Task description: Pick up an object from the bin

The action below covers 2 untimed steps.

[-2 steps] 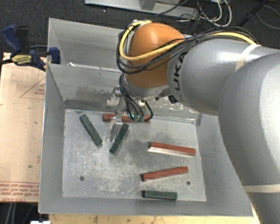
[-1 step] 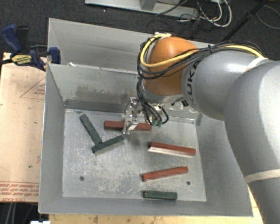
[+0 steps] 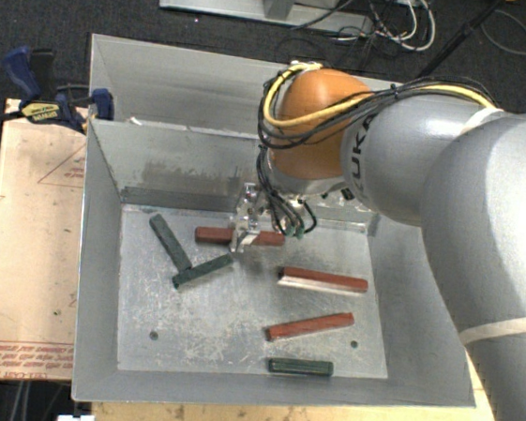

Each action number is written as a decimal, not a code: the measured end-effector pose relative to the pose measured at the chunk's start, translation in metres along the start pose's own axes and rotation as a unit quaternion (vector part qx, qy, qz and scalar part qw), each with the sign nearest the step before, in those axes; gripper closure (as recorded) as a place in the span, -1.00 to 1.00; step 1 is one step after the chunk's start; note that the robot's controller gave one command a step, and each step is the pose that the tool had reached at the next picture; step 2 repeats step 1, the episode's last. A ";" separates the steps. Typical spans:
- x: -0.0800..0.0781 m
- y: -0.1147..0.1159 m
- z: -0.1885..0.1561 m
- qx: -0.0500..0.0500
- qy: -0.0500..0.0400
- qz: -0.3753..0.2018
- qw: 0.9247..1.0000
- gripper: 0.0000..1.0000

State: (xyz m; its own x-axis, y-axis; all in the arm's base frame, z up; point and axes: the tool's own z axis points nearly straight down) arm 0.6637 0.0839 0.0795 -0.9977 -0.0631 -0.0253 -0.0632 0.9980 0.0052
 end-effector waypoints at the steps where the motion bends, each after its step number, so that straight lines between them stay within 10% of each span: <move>1: 0.003 0.005 -0.170 0.002 0.007 0.017 1.000 1.00; 2: 0.003 0.005 -0.170 0.002 0.007 0.017 1.000 1.00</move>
Offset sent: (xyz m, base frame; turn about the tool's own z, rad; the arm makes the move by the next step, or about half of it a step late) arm 0.0000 0.0000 0.0000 0.0000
